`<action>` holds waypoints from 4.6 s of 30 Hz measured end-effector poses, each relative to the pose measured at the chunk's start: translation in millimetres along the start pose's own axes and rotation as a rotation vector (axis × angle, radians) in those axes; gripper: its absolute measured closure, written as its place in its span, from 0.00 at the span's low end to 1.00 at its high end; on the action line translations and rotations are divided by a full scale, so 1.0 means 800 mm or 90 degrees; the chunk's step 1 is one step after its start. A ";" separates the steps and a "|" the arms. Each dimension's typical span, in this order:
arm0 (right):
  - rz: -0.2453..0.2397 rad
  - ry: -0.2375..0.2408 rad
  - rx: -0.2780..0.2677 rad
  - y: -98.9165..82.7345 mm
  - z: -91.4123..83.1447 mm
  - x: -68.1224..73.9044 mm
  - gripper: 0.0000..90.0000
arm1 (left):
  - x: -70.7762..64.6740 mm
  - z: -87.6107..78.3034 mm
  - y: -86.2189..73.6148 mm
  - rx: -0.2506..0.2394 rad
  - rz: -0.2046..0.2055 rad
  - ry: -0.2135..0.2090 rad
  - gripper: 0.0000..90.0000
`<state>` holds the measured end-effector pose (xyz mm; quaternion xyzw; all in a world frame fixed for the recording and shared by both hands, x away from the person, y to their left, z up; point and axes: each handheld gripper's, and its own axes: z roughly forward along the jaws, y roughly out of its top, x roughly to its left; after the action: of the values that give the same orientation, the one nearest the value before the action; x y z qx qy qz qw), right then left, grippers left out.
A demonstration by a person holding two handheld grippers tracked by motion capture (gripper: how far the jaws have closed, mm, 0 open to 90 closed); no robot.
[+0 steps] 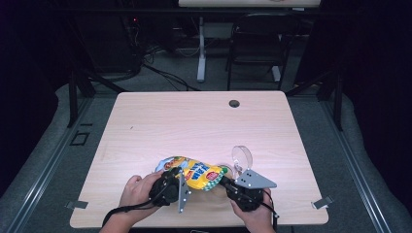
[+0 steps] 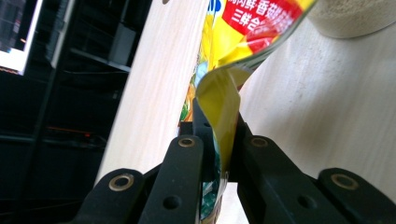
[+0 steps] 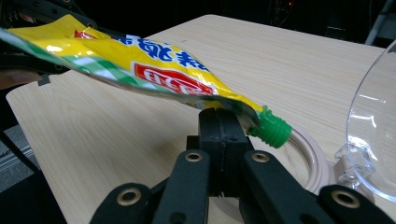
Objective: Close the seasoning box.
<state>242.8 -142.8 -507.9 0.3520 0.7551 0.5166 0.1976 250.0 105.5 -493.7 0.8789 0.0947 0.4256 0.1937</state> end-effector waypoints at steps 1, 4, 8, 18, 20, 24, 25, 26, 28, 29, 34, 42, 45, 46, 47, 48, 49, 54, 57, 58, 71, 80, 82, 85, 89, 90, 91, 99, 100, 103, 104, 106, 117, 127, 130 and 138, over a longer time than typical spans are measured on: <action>-0.001 -0.001 0.002 0.000 0.000 0.000 1.00 | 0.001 0.000 -0.003 -0.002 -0.009 -0.005 0.99; 0.000 0.001 0.000 -0.001 0.000 0.000 1.00 | 0.006 0.001 -0.011 -0.012 -0.042 -0.023 0.99; 0.009 0.000 -0.002 -0.002 -0.001 -0.002 0.98 | 0.012 0.002 -0.022 -0.030 -0.096 -0.050 0.99; 0.024 -0.002 -0.003 -0.004 -0.002 -0.007 0.97 | 0.012 0.012 -0.042 -0.055 -0.177 -0.095 0.98; 0.023 -0.003 -0.005 -0.005 -0.002 -0.007 0.97 | 0.014 0.013 -0.046 -0.060 -0.192 -0.104 0.99; 0.025 -0.006 0.000 -0.006 -0.003 -0.009 0.96 | 0.020 0.019 -0.054 -0.075 -0.232 -0.125 0.98; 0.029 -0.007 -0.001 -0.007 -0.004 -0.010 0.96 | 0.021 0.021 -0.056 -0.077 -0.240 -0.128 0.98; 0.030 -0.008 -0.001 -0.007 -0.004 -0.010 0.96 | 0.022 0.023 -0.059 -0.080 -0.249 -0.128 0.98; 0.033 -0.011 -0.002 -0.008 -0.004 -0.011 0.96 | 0.023 0.028 -0.064 -0.080 -0.270 -0.141 0.98; 0.033 -0.011 -0.002 -0.008 -0.004 -0.011 0.96 | 0.023 0.030 -0.067 -0.079 -0.278 -0.146 0.98; 0.035 -0.015 0.001 -0.009 -0.006 -0.013 0.95 | 0.026 0.037 -0.078 -0.097 -0.325 -0.161 0.98; 0.038 -0.011 0.002 -0.010 -0.005 -0.014 0.95 | 0.037 0.045 -0.099 -0.118 -0.424 -0.177 0.98; 0.043 -0.012 -0.002 -0.010 -0.005 -0.016 0.95 | 0.038 0.046 -0.103 -0.121 -0.445 -0.181 0.98; 0.043 -0.012 0.001 -0.009 -0.005 -0.016 0.95 | 0.039 0.047 -0.105 -0.123 -0.453 -0.181 0.98; 0.040 -0.012 0.004 -0.009 -0.006 -0.016 0.95 | 0.040 0.048 -0.107 -0.124 -0.462 -0.183 0.98; 0.039 -0.013 0.004 -0.009 -0.006 -0.016 0.94 | 0.041 0.048 -0.108 -0.124 -0.471 -0.185 0.98; 0.041 -0.013 0.003 -0.009 -0.006 -0.016 0.94 | 0.041 0.049 -0.111 -0.124 -0.483 -0.189 0.98; 0.041 -0.012 0.002 -0.008 -0.005 -0.017 0.94 | 0.044 0.051 -0.124 -0.126 -0.550 -0.202 0.97; 0.043 -0.010 -0.003 -0.008 -0.004 -0.018 0.94 | 0.045 0.051 -0.130 -0.126 -0.564 -0.210 0.96; 0.043 -0.010 -0.002 -0.008 -0.004 -0.018 0.94 | 0.045 0.052 -0.132 -0.126 -0.572 -0.215 0.95; 0.043 0.003 -0.003 -0.003 -0.001 -0.019 0.93 | 0.042 0.051 -0.149 -0.115 -0.605 -0.227 0.92; 0.047 0.005 -0.011 -0.001 -0.003 -0.024 0.90 | 0.044 0.044 -0.160 -0.146 -0.625 -0.234 0.82; 0.047 0.005 -0.009 0.000 -0.005 -0.025 0.90 | 0.047 0.040 -0.164 -0.154 -0.637 -0.231 0.80; 0.050 0.004 -0.012 0.000 -0.006 -0.025 0.89 | 0.049 0.035 -0.169 -0.164 -0.639 -0.227 0.75; 0.054 0.004 -0.016 0.000 -0.006 -0.026 0.88 | 0.051 0.032 -0.172 -0.176 -0.641 -0.223 0.67; 0.052 0.004 -0.014 0.001 -0.006 -0.026 0.88 | 0.052 0.031 -0.173 -0.178 -0.642 -0.218 0.65; 0.052 0.005 -0.014 0.001 -0.006 -0.026 0.88 | 0.053 0.030 -0.174 -0.181 -0.644 -0.218 0.62; 0.053 0.006 -0.012 0.000 -0.006 -0.028 0.82 | 0.054 0.028 -0.175 -0.191 -0.642 -0.221 0.50; 0.054 0.008 -0.013 0.000 -0.006 -0.028 0.80 | 0.055 0.027 -0.175 -0.194 -0.642 -0.219 0.48; 0.051 0.013 -0.007 0.000 -0.005 -0.028 0.76 | 0.056 0.025 -0.175 -0.201 -0.645 -0.217 0.45; 0.049 0.013 -0.007 0.000 -0.005 -0.028 0.76 | 0.057 0.025 -0.175 -0.201 -0.646 -0.221 0.44; 0.050 0.014 -0.006 0.000 -0.005 -0.027 0.74 | 0.057 0.026 -0.176 -0.200 -0.652 -0.222 0.44; 0.052 0.002 -0.016 0.004 -0.016 -0.031 0.72 | 0.060 0.024 -0.172 -0.207 -0.646 -0.231 0.44; 0.063 -0.010 -0.036 0.008 -0.030 -0.038 0.75 | 0.062 0.024 -0.171 -0.201 -0.645 -0.226 0.44; 0.059 -0.015 -0.035 0.009 -0.035 -0.040 0.76 | 0.061 0.024 -0.169 -0.195 -0.636 -0.225 0.45; 0.071 -0.022 -0.041 0.013 -0.046 -0.045 0.79 | 0.062 0.023 -0.169 -0.202 -0.640 -0.226 0.45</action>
<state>245.8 -190.4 -486.5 0.3955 0.7140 0.5447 0.1928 295.0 239.7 -525.5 0.7439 0.4031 0.1355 0.5155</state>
